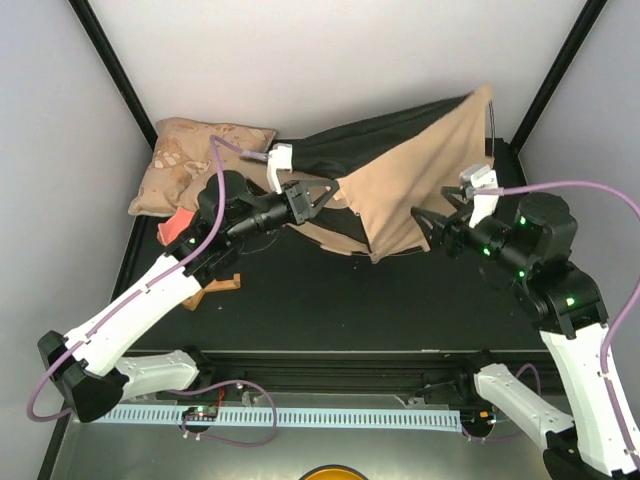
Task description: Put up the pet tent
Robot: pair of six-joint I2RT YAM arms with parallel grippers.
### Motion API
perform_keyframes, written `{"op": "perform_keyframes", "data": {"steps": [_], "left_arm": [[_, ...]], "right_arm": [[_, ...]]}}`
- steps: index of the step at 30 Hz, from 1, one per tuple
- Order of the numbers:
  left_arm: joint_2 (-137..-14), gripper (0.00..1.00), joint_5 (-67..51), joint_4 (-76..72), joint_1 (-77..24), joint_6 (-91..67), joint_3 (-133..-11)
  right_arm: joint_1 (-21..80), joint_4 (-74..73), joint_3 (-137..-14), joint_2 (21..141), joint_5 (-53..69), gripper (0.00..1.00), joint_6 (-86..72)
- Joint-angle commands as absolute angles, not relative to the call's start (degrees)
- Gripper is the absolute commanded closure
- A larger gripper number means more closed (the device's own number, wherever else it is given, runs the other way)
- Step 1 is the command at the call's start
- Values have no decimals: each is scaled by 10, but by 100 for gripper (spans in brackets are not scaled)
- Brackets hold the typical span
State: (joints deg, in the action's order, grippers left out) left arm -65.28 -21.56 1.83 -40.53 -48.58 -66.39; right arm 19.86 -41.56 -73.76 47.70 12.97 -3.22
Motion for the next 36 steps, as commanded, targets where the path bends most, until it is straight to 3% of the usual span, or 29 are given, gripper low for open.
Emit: {"op": "perform_keyframes", "data": {"steps": [1, 7, 10, 19, 25, 32, 35, 36], "left_arm": [[-663, 94, -190, -1, -406, -457, -707], [-667, 94, -192, 6, -406, -462, -713], [-669, 94, -200, 2, -407, -474, -710], [-674, 94, -211, -7, -406, -487, -697], [-680, 94, -227, -18, -407, -505, -691], [-692, 94, -254, -16, -407, -520, -691], [-697, 94, -263, -17, -408, -527, -692], [-698, 94, -264, -16, -408, -528, -693]], "right_arm": [[200, -353, -720, 433, 393, 24, 17], [200, -214, -643, 393, 577, 30, 35], [208, -185, -643, 405, 613, 37, 14], [274, -102, -602, 410, 525, 46, -31], [371, -90, -590, 442, 441, 50, -5], [447, -43, -606, 495, 356, 69, -8], [452, -30, -613, 510, 346, 89, -16], [452, -30, -616, 513, 345, 91, -16]]}}
